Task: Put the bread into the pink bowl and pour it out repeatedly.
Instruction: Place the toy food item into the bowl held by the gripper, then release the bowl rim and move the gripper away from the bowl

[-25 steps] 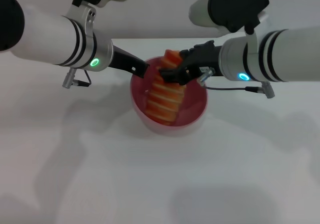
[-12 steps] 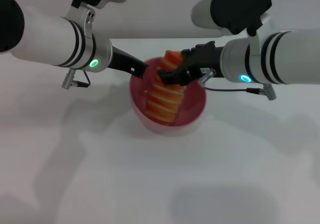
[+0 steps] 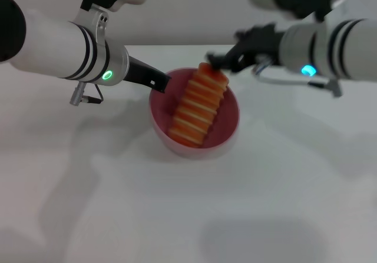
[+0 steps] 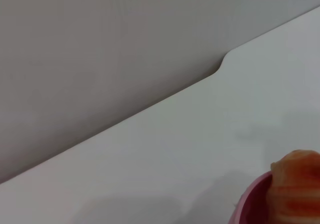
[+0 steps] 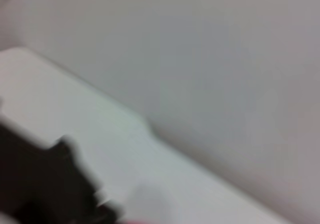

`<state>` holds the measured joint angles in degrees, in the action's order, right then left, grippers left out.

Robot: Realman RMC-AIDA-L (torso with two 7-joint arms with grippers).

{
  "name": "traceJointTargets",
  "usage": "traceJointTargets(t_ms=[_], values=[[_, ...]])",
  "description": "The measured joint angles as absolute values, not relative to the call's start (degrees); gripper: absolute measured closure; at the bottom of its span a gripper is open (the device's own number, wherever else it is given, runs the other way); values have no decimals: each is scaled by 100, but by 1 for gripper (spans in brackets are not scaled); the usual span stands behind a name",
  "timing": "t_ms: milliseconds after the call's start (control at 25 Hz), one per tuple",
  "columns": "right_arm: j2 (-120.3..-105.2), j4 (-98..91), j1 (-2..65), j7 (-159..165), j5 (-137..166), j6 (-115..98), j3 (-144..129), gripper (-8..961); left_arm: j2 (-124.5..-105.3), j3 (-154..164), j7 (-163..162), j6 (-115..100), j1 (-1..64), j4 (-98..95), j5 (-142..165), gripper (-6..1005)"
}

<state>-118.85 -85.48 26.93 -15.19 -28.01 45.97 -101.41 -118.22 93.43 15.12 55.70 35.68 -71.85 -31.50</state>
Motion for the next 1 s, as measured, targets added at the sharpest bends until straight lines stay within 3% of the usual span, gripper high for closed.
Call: traceJointTargets(t_ms=[480, 760, 1000], values=[[-11900, -7656, 1469, -2100, -2513, -219, -10343, 200, -11823, 9342, 1512, 5510, 3603, -7093, -3152, 965], [-11941, -6178, 1290, -2007, -2570, -3126, -10825, 200, -11840, 9339, 1439, 5455, 3626, -6945, -3162, 965], [-11952, -5625, 1294, -1945, -2955, -3499, -11047, 200, -11845, 9379, 1166, 5493, 3630, -6941, -3165, 965]])
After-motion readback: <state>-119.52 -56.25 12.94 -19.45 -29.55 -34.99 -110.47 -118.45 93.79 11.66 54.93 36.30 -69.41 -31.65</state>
